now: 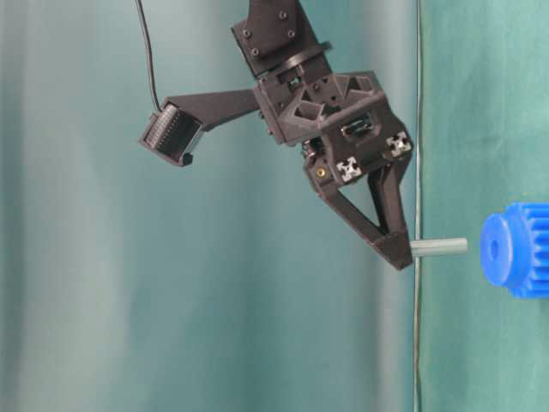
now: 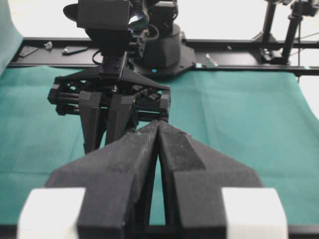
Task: Insert the shaft placed at a random location into the center hole of the small gear at another random location.
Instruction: 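Align and lower the shaft into the blue gear's center hole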
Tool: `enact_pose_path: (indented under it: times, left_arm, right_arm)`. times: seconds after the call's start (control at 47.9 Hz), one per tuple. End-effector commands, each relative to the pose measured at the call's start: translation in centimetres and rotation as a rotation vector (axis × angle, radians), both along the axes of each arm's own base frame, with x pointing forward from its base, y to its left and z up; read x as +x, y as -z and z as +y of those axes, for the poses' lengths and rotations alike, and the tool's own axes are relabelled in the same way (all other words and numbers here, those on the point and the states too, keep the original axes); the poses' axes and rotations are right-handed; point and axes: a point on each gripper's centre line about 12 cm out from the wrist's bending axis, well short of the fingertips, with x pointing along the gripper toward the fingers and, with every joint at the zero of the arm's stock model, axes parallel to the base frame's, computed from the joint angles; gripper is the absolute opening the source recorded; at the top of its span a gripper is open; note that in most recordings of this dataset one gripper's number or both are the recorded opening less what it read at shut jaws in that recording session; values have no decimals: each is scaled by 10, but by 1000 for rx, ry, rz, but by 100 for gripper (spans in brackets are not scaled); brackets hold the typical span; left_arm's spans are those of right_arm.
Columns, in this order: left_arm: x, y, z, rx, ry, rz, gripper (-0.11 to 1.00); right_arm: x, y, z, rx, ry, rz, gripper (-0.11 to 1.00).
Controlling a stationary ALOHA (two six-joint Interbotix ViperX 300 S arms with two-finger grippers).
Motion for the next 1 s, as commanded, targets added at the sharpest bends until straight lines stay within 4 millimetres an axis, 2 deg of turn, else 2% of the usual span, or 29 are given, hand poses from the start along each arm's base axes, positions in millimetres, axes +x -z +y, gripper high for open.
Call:
enact_pose_path:
  times: [0.0, 0.188, 0.71, 0.981]
  left_arm:
    - [2, -7, 0, 1, -1, -18, 0]
    - [2, -6, 0, 1, -1, -17, 0]
    - [2, -6, 0, 1, -1, -18, 0]
    - [2, -6, 0, 1, -1, -18, 0]
  right_arm:
    - [2, -18, -1, -27, -8, -49, 13]
    - [4, -16, -1, -28, -7, -54, 13]
    - [9, 16, -3, -17, 4, -25, 13]
    - [8, 22, -3, -14, 6, -18, 13]
